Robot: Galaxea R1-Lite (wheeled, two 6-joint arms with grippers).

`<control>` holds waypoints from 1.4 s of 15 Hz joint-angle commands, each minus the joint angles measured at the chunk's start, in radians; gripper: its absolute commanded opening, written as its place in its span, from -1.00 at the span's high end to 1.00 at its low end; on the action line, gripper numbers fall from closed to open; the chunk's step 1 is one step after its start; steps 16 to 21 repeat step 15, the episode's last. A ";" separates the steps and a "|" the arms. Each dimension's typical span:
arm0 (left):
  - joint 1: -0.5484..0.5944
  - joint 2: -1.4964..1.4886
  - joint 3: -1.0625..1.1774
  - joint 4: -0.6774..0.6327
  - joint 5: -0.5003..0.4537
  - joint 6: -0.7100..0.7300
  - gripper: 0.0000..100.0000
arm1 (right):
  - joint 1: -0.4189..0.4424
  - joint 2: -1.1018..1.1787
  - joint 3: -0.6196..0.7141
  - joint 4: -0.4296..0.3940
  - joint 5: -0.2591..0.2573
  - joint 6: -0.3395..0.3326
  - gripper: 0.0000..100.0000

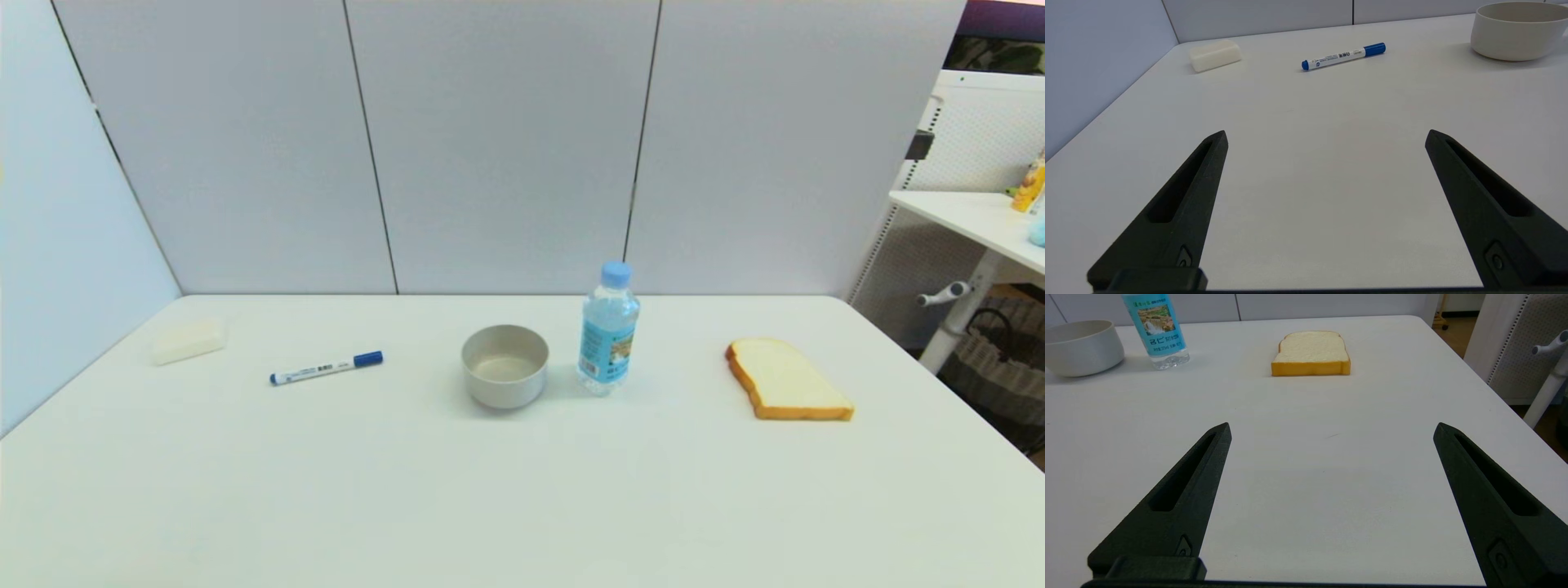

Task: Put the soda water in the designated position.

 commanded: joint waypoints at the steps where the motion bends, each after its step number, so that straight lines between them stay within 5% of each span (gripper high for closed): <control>1: 0.000 0.001 0.002 0.000 0.000 0.001 -1.00 | 0.001 0.001 0.002 0.000 0.000 0.000 -1.00; 21: 0.000 0.001 0.002 0.000 0.000 0.001 -1.00 | 0.000 0.001 0.002 0.001 0.000 -0.005 -1.00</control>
